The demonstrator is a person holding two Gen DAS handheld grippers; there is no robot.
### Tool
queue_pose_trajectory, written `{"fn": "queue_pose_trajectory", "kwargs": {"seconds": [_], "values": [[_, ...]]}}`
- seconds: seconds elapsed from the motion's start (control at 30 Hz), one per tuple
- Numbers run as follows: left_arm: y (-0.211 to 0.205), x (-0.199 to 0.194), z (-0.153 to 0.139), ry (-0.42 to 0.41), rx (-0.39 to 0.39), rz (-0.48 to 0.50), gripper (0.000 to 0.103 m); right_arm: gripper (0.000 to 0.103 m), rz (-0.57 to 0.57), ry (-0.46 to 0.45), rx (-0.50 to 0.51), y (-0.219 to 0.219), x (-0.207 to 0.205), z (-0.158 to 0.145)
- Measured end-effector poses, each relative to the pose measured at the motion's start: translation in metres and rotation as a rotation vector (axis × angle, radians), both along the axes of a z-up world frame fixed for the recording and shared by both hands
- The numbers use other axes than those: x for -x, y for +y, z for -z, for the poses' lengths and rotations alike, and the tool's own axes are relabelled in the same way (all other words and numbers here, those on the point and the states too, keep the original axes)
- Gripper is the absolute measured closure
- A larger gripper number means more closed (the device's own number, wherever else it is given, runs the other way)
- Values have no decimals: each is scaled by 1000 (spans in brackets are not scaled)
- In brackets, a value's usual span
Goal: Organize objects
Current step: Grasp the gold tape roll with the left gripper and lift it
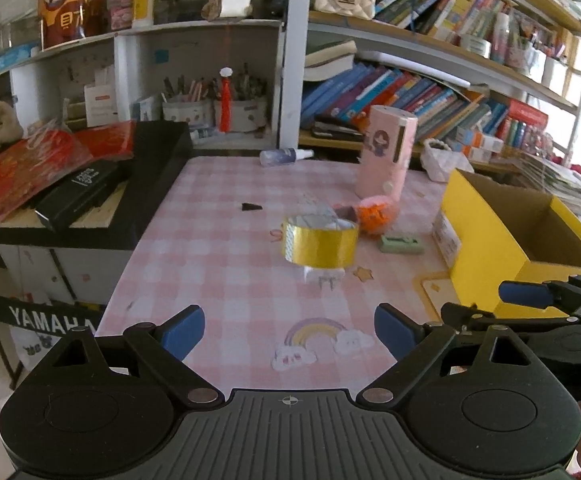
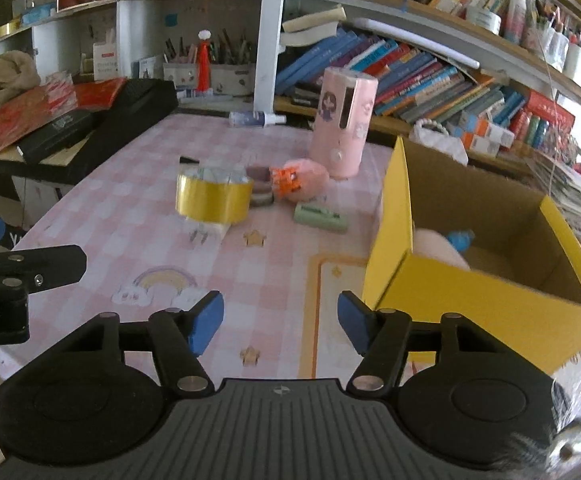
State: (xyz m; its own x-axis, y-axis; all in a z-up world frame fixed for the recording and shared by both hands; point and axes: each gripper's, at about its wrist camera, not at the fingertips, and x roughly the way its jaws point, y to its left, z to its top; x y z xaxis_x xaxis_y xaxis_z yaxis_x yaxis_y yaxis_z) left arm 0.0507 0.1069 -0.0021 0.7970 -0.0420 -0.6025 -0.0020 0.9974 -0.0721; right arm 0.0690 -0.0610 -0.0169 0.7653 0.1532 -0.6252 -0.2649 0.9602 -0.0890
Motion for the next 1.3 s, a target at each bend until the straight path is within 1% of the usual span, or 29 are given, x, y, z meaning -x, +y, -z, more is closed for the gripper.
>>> {"fn": "queue_pose_trajectory", "kwargs": {"seconds": [0.1, 0.33, 0.4, 0.47, 0.57, 0.67, 0.77, 0.87, 1.03, 1.1, 1.3], "values": [[1, -12, 1, 8, -4, -14, 10, 46, -1, -4, -7, 1, -17, 0], [-2, -33, 3, 30, -25, -21, 10, 47, 37, 24, -19, 1, -55, 8], [-4, -38, 3, 33, -28, -20, 10, 52, 49, 14, -4, 1, -62, 9], [-5, -43, 4, 36, -27, -17, 10, 52, 48, 10, 5, 2, -67, 10], [-9, -50, 4, 38, -25, -11, 10, 52, 83, -6, 37, -2, -76, 11], [-12, -57, 5, 42, -26, 1, 10, 51, 139, 1, 22, -14, -91, 10], [-15, -64, 7, 44, -23, 15, 10, 51, 164, 3, 13, -20, -100, 9], [-18, -76, 9, 36, -19, 41, 9, 48, 135, 4, -4, -19, -103, 6], [-24, -104, 19, 49, -55, 71, 8, 47, 79, -65, -30, -11, -107, -8], [-28, -119, 24, 55, -69, 82, 8, 46, 75, -86, -50, -9, -113, -14], [-41, -155, 38, 74, -106, 113, 8, 45, 85, -83, -77, -9, -131, -21]]}}
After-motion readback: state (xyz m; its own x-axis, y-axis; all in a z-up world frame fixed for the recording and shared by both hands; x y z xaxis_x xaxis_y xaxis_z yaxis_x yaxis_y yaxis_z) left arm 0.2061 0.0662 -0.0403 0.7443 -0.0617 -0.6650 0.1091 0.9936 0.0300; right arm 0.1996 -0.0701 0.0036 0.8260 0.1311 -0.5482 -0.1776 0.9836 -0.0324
